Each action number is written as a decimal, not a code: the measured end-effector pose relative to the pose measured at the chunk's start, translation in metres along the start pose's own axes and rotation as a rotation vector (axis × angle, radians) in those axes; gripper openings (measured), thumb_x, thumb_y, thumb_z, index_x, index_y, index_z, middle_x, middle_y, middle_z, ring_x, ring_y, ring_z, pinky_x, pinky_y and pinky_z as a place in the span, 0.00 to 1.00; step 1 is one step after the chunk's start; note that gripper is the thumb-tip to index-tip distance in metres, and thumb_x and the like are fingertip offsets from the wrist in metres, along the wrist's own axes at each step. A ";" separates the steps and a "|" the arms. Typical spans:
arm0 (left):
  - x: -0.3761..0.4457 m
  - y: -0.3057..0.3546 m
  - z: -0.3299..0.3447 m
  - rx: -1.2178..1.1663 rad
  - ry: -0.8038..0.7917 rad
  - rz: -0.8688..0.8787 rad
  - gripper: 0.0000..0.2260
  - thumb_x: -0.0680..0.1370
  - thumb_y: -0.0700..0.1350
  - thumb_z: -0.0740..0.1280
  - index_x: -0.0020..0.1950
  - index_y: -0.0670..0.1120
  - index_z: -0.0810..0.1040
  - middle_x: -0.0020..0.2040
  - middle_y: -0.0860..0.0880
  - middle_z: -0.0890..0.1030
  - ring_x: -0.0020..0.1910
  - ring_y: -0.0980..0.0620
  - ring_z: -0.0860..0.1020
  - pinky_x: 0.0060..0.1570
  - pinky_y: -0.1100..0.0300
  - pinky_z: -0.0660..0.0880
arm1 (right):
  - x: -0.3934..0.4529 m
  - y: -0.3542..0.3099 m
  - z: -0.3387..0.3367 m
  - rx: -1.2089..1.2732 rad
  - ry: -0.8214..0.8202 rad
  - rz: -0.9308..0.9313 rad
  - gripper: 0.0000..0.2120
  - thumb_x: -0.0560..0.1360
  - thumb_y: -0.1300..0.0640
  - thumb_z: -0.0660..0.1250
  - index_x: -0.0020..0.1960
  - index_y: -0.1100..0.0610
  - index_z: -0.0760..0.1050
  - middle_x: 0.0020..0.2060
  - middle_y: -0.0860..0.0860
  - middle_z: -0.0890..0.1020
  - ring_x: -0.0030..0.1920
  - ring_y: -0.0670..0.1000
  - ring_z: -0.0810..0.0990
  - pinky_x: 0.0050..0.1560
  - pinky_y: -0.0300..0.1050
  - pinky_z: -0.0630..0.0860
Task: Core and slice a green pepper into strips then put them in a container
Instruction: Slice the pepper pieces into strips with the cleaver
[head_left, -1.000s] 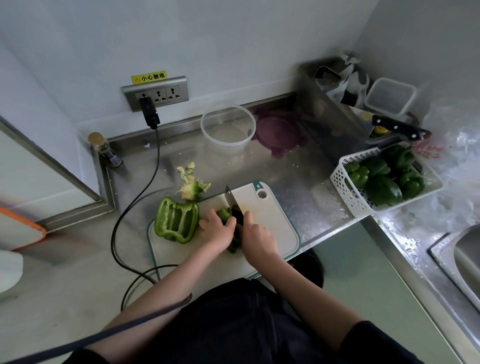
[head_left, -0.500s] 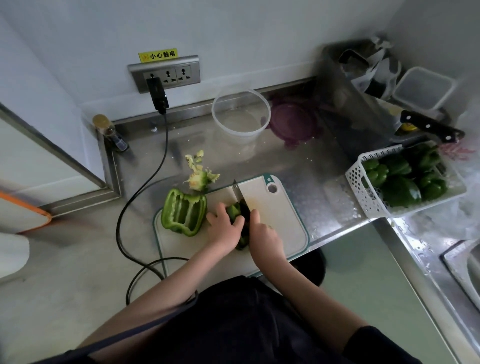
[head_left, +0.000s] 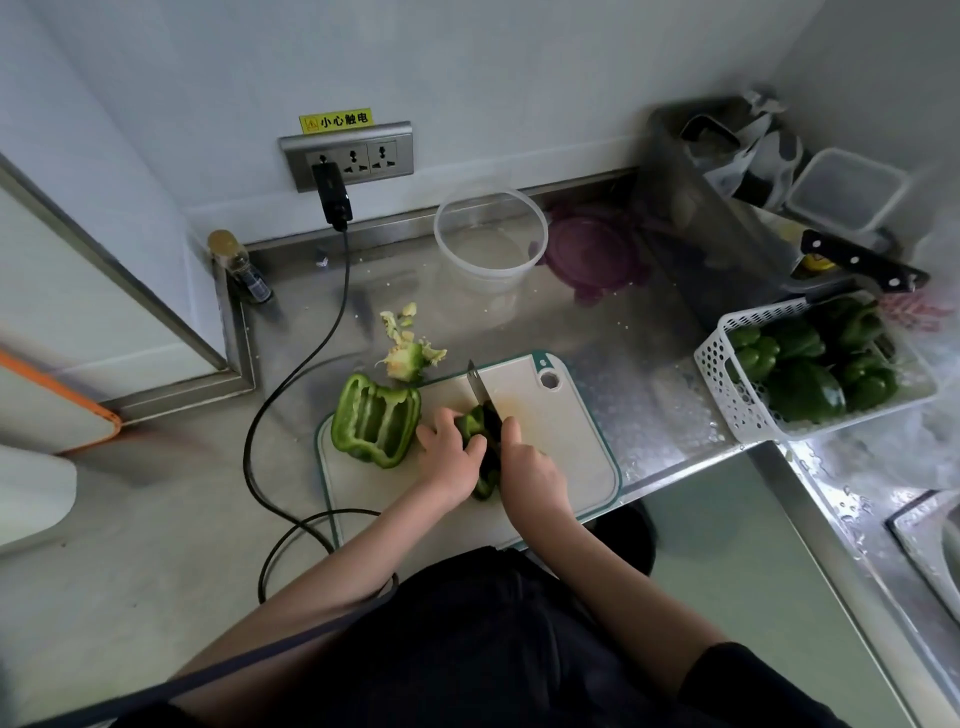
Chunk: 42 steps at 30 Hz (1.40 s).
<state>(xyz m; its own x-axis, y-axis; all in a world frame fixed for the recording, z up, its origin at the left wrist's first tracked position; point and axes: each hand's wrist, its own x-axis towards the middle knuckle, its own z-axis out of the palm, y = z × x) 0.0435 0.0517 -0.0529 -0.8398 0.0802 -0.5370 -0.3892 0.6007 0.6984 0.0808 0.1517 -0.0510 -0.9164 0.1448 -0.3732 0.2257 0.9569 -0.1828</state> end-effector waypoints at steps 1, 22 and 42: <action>0.000 0.000 0.000 0.002 -0.002 0.000 0.15 0.80 0.46 0.58 0.64 0.44 0.62 0.64 0.41 0.61 0.54 0.41 0.71 0.53 0.56 0.68 | 0.000 0.000 0.000 -0.001 0.005 -0.001 0.20 0.76 0.70 0.56 0.66 0.59 0.57 0.45 0.57 0.81 0.45 0.59 0.82 0.40 0.48 0.77; 0.005 0.002 -0.006 0.021 -0.047 -0.026 0.17 0.81 0.47 0.56 0.67 0.42 0.60 0.67 0.42 0.60 0.51 0.47 0.70 0.52 0.55 0.69 | 0.004 0.002 -0.001 0.029 -0.016 0.030 0.23 0.77 0.70 0.56 0.69 0.58 0.55 0.48 0.57 0.80 0.47 0.59 0.81 0.38 0.48 0.73; 0.024 -0.001 -0.008 0.006 -0.043 -0.055 0.19 0.80 0.50 0.59 0.67 0.43 0.63 0.64 0.40 0.68 0.53 0.45 0.73 0.49 0.55 0.72 | 0.022 0.037 -0.038 0.369 0.113 0.243 0.03 0.82 0.58 0.49 0.55 0.55 0.60 0.42 0.56 0.78 0.37 0.58 0.77 0.33 0.55 0.78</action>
<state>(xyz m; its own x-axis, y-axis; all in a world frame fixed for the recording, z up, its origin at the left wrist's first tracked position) 0.0213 0.0467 -0.0631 -0.8002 0.0816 -0.5942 -0.4316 0.6096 0.6649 0.0564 0.1995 -0.0310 -0.8478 0.4004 -0.3477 0.5228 0.7409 -0.4217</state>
